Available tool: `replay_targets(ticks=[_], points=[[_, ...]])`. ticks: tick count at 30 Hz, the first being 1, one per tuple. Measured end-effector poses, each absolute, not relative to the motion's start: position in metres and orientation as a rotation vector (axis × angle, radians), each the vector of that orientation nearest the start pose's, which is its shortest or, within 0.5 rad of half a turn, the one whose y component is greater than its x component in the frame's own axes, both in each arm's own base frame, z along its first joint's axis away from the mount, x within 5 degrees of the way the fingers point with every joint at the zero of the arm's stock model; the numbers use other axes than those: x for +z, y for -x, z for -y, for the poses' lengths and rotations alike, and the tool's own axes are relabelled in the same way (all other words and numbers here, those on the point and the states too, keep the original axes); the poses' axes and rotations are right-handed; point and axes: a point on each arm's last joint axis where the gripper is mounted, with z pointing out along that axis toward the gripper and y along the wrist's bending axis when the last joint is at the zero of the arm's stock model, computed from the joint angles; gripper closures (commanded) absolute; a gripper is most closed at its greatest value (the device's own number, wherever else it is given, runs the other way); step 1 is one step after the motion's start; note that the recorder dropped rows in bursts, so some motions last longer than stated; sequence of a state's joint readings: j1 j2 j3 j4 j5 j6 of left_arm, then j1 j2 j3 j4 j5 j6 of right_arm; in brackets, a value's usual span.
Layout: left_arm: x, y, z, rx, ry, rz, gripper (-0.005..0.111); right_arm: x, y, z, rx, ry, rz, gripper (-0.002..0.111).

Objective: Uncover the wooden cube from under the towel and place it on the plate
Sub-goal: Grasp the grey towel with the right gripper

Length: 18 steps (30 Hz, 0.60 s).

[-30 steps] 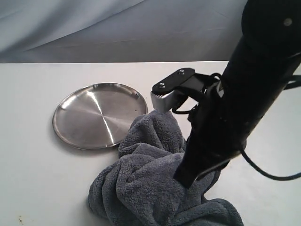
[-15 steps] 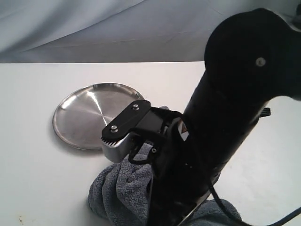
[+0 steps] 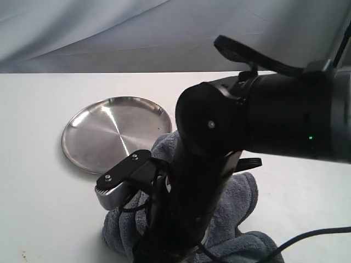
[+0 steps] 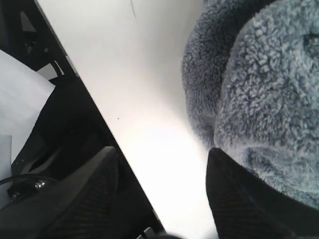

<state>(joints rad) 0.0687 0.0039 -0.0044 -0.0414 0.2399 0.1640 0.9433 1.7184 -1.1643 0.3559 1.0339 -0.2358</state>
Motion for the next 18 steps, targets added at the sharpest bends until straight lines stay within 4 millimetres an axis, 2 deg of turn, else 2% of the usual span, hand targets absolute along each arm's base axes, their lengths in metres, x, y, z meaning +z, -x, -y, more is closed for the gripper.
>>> replay_targets(ticks=[4,10,18], points=[[0.193,-0.055,-0.003,0.134,-0.055,-1.724,0.107,0.207,-0.170,-0.281,0.496,1.506,-2.763,0.057],[0.193,-0.055,-0.003,0.134,-0.055,-1.724,0.107,0.203,-0.173,-0.285,0.486,1.461,-2.747,0.059],[0.193,-0.055,-0.003,0.134,-0.055,-1.724,0.107,0.199,-0.178,-0.280,0.339,1.408,-2.787,0.059]])
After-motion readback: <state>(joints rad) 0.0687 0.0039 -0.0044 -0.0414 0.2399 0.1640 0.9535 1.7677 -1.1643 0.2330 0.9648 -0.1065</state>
